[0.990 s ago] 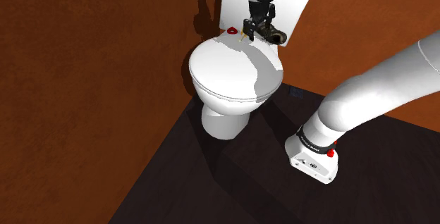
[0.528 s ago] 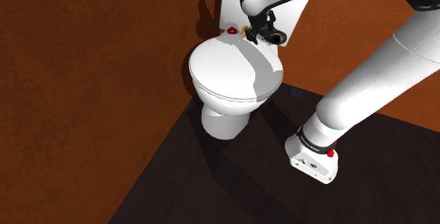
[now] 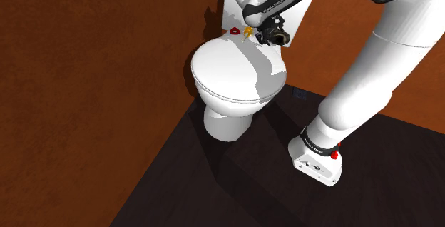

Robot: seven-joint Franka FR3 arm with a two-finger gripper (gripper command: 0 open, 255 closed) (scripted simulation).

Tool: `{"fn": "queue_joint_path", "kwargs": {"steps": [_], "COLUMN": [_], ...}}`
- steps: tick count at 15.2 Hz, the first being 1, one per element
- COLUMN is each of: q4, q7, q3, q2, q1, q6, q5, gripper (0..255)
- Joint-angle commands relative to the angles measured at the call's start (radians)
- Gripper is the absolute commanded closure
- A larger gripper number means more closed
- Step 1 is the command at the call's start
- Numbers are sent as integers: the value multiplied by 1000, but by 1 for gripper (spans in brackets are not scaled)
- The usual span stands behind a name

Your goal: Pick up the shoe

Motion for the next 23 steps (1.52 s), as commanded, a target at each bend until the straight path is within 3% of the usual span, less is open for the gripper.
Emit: {"fn": "queue_joint_path", "kwargs": {"steps": [1,6,16,17,23], "q4": [39,149,145,146,142], "q7": [27,77,135,131,131], "q3": [-19,-78,-81,-81,-80], "q2": [55,193,262,259,253], "q1": [-9,-28,-34,-34,-33], "q6": [-26,-90,-47,-49,-51], "q5": [-54,-169,-180,-179,-179], "gripper": [0,0,0,255,255]}}
